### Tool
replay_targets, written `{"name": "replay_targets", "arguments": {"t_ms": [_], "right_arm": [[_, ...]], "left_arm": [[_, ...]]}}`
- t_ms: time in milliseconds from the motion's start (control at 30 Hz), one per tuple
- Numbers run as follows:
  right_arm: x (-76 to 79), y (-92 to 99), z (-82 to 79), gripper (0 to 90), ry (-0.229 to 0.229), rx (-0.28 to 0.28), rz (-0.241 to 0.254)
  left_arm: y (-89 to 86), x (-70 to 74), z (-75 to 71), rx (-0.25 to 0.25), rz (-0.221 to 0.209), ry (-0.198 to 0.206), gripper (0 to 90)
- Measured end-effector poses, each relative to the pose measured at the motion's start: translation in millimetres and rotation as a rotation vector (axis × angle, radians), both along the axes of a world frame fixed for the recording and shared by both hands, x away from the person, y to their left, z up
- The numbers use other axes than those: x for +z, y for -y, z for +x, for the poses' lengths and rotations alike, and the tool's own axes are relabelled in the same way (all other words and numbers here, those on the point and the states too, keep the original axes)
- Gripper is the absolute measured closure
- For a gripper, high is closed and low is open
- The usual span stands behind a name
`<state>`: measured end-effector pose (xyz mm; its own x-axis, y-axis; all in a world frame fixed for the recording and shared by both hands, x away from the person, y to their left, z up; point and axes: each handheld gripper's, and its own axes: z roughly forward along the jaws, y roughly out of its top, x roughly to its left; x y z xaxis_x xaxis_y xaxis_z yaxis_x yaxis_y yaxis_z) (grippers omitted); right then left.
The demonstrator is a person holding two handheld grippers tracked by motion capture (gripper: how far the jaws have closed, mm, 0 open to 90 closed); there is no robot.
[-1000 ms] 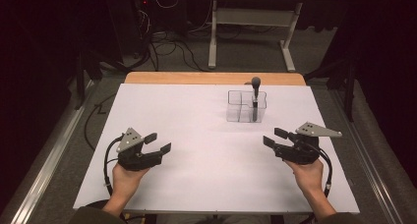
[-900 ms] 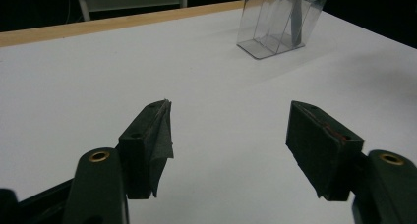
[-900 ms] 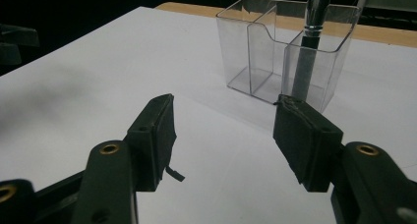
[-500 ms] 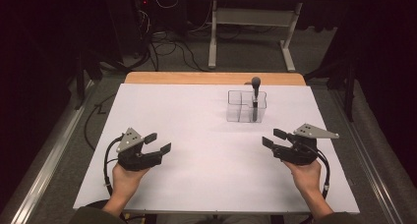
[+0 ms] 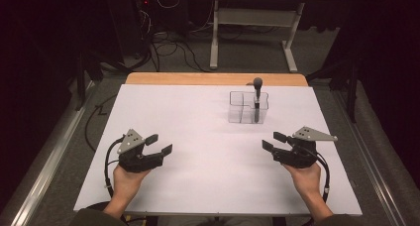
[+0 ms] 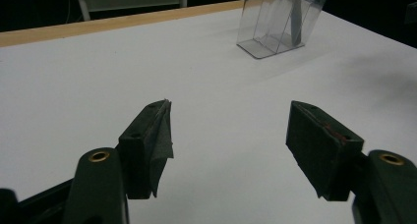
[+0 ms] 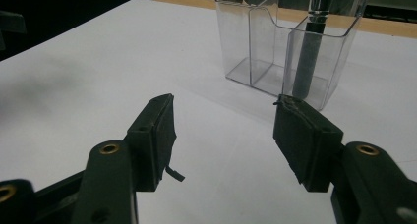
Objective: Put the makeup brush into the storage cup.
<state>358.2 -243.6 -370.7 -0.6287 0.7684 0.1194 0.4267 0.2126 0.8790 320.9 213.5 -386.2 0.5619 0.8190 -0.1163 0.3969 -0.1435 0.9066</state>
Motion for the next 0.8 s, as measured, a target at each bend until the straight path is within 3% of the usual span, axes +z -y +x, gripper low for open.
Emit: {"name": "replay_targets", "arguments": {"t_ms": [800], "right_arm": [[-9.3, -0.4, -1.6, 42.5, 0.010, -0.013, 0.000]], "left_arm": [[0.9, -0.3, -0.1, -0.002, 0.005, -0.002, 33.8]]}}
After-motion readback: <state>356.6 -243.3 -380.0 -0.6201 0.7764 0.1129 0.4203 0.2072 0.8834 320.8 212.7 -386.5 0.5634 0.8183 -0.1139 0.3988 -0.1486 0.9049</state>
